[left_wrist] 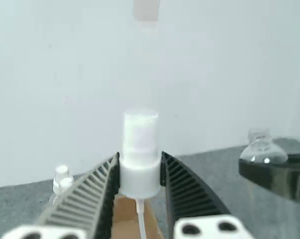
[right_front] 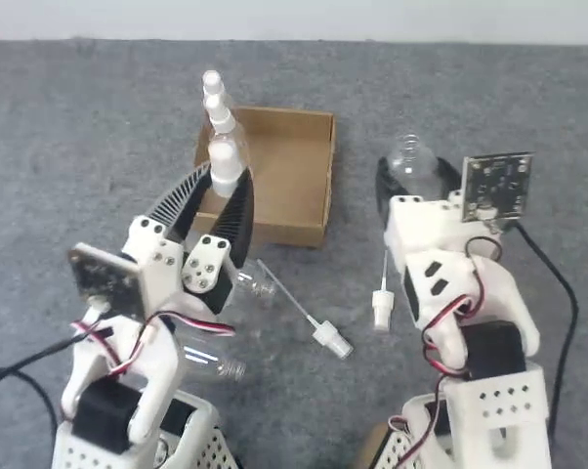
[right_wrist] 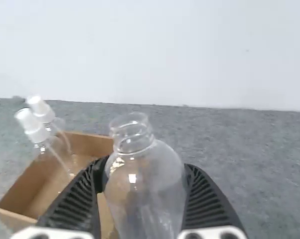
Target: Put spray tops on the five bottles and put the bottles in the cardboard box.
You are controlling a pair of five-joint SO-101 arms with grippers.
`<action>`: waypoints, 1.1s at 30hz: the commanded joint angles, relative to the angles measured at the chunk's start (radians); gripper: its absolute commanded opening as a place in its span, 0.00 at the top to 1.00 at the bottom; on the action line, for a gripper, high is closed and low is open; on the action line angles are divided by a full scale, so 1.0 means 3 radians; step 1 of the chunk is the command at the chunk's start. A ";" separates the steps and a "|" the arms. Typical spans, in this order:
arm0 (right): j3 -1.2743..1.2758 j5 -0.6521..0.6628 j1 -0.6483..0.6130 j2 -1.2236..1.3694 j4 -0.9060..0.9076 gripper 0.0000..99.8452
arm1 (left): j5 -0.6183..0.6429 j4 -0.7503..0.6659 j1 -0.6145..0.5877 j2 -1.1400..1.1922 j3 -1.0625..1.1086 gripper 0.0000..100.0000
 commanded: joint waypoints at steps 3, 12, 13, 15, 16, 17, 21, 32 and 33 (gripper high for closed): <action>0.0077 0.0061 -0.0248 -0.0110 -0.0120 0.99 | 0.0348 -0.0230 -0.0015 -0.0056 -0.0115 0.99; 0.0598 0.0056 -0.0534 -0.0110 -0.0473 0.99 | 0.0542 -0.0235 0.0000 -0.0056 -0.0591 0.99; 0.0665 0.0056 -0.0555 -0.0110 -0.0529 0.99 | 0.0542 -0.0235 -0.0005 -0.0056 -0.0627 0.99; 0.0788 0.0056 -0.0586 -0.0110 -0.0632 0.99 | 0.0604 -0.0235 -0.0010 -0.0056 -0.0657 0.99; 0.0839 0.0056 -0.0601 -0.0110 -0.0683 0.99 | 0.0685 -0.0235 -0.0015 -0.0056 -0.0657 0.99; 0.0885 0.0056 -0.0627 -0.0110 -0.0724 0.99 | 0.0772 -0.0225 -0.0015 -0.0056 -0.0642 0.99; 0.1130 0.0051 -0.0862 -0.0110 -0.0964 0.99 | 0.0997 -0.0056 -0.0020 -0.0235 -0.0550 0.99; 0.1514 0.0066 -0.1343 -0.0105 -0.1496 0.99 | 0.1161 -0.0066 -0.0609 -0.1074 0.0013 0.99; 0.1519 0.0066 -0.1373 -0.0105 -0.1496 0.99 | 0.1161 -0.0072 -0.0609 -0.1084 0.0049 0.99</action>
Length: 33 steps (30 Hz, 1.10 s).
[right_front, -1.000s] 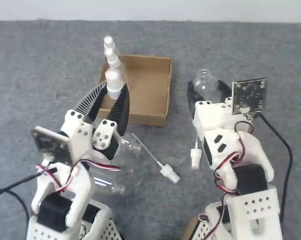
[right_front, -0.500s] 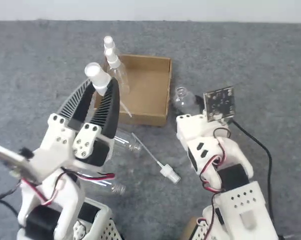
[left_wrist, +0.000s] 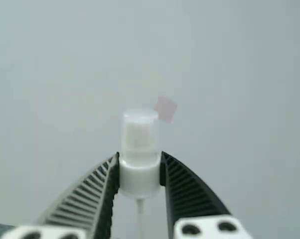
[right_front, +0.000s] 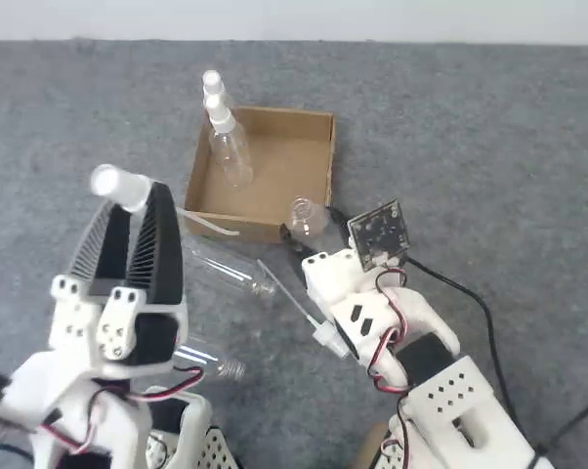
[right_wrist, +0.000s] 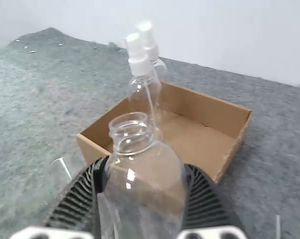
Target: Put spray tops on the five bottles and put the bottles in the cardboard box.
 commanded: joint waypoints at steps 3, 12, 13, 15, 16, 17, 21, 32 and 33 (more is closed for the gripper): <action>0.0015 0.0245 -0.0238 -0.0090 -0.0120 0.99 | 0.0061 -0.0051 -0.0061 -0.0061 0.0156 0.99; 0.0430 0.0506 -0.0534 -0.0090 -0.0811 0.99 | 0.0061 -0.0046 -0.0082 -0.0066 0.0161 0.99; 0.0486 0.0506 -0.0534 -0.0090 -0.0949 0.99 | 0.0061 -0.0036 -0.0082 -0.0066 0.0166 0.99; 0.0573 0.0506 -0.0534 -0.0090 -0.1148 0.99 | 0.0066 -0.0031 -0.0072 -0.0066 0.0171 0.99; 0.0598 0.0506 -0.0534 -0.0090 -0.1210 0.99 | 0.0066 -0.0031 -0.0061 -0.0066 0.0202 0.99; 0.0609 0.0506 -0.0534 -0.0090 -0.1240 0.99 | 0.0066 -0.0041 -0.0061 -0.0066 0.0228 0.99; 0.0614 0.0506 -0.0534 -0.0090 -0.1250 0.99 | 0.0143 -0.0046 -0.0056 -0.0066 0.0289 0.99; 0.0619 0.0506 -0.0693 -0.0064 -0.1250 0.99 | 0.0189 -0.0046 0.0051 -0.0061 0.0299 0.99; 0.0619 0.0506 -0.0683 -0.0069 -0.1250 0.99 | 0.0184 -0.0046 0.0097 -0.0061 0.0320 0.99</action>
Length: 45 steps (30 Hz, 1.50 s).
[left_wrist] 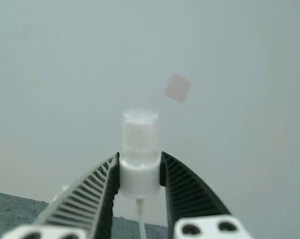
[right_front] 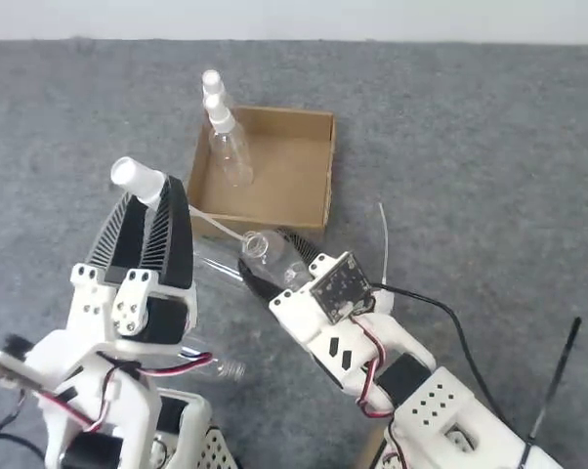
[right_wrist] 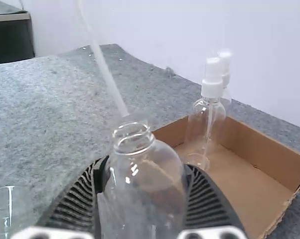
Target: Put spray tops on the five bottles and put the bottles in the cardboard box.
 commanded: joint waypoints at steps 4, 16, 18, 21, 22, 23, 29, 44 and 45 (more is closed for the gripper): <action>-0.0041 0.0061 -0.0028 -0.0090 -0.0095 0.99 | 0.0020 -0.0118 0.0235 -0.0061 0.0120 0.99; -0.0041 0.0066 -0.0018 -0.0095 -0.0105 0.99 | -0.0072 -0.0256 0.0404 -0.0061 0.0453 0.99; -0.0041 0.0066 -0.0018 -0.0095 -0.0105 0.99 | -0.0102 -0.0256 0.0501 -0.0061 0.0499 0.99; -0.0046 0.0066 0.0090 -0.0095 -0.0110 0.99 | -0.0297 -0.0256 0.0650 -0.0061 0.0540 0.99; -0.0046 0.0066 0.0136 -0.0095 -0.0115 0.99 | -0.0332 -0.0256 0.0690 -0.0061 0.0560 0.99; -0.0046 0.0061 0.0166 -0.0095 -0.0115 0.99 | -0.0358 -0.0256 0.0721 -0.0061 0.0575 0.99; -0.0046 0.0061 0.0182 -0.0095 -0.0100 0.99 | -0.0378 -0.0251 0.0731 -0.0061 0.0606 0.99; -0.0041 0.0051 0.0176 -0.0095 -0.0095 0.99 | -0.0522 -0.0123 0.0706 -0.0056 0.0601 0.84; -0.0041 0.0051 0.0176 -0.0095 -0.0095 0.99 | -0.0542 -0.0123 0.0706 -0.0056 0.0606 0.83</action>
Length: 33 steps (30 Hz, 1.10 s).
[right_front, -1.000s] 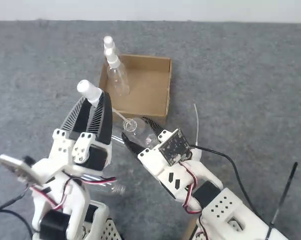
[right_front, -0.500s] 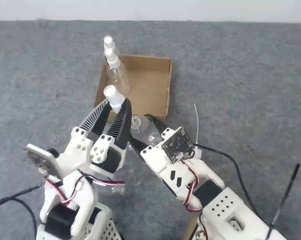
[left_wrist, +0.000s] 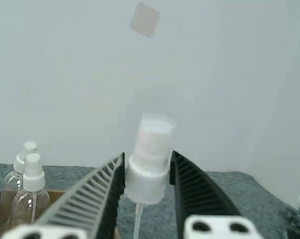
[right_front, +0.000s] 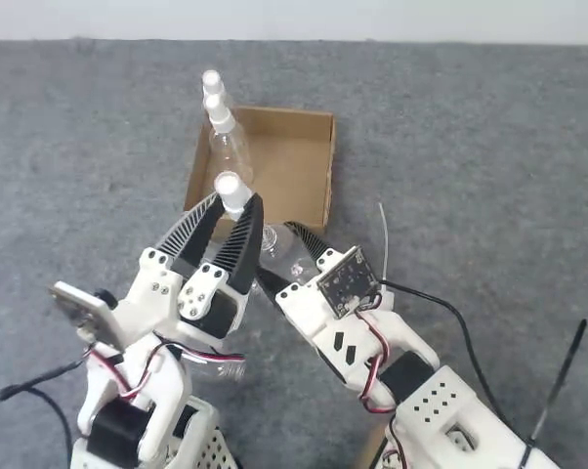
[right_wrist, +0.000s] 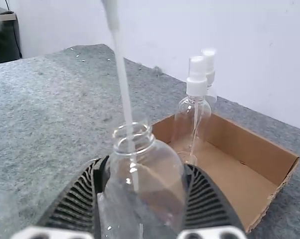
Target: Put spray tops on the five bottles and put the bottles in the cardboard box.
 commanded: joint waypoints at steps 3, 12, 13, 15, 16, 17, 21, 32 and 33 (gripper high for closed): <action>-0.0041 0.0051 0.0033 -0.0095 -0.0095 0.99 | -0.0123 0.0020 -0.0005 -0.0056 -0.0033 0.82; -0.0041 0.0046 0.0028 -0.0095 -0.0095 0.99 | -0.0128 0.0102 -0.0010 -0.0061 -0.0084 0.84; -0.0041 0.0046 0.0028 -0.0095 -0.0095 0.99 | -0.0128 0.0107 -0.0026 -0.0061 -0.0115 0.86; -0.0041 0.0046 0.0033 -0.0095 -0.0095 0.99 | -0.0128 0.0107 -0.0133 -0.0061 -0.0182 0.90; -0.0041 0.0051 0.0038 -0.0095 -0.0095 0.99 | -0.0128 0.0107 -0.0189 -0.0061 -0.0212 0.91; -0.0041 0.0051 0.0038 -0.0095 -0.0095 0.99 | -0.0128 0.0107 -0.0235 -0.0061 -0.0233 0.91; -0.0041 0.0056 0.0043 -0.0095 -0.0095 0.99 | -0.0128 0.0107 -0.0297 -0.0061 -0.0238 0.91; -0.0046 0.0061 0.0033 -0.0095 -0.0095 0.99 | -0.0123 0.0107 -0.0921 -0.0061 -0.0146 0.91; -0.0046 0.0061 0.0033 -0.0095 -0.0095 0.99 | -0.0118 0.0107 -0.0931 -0.0061 -0.0110 0.91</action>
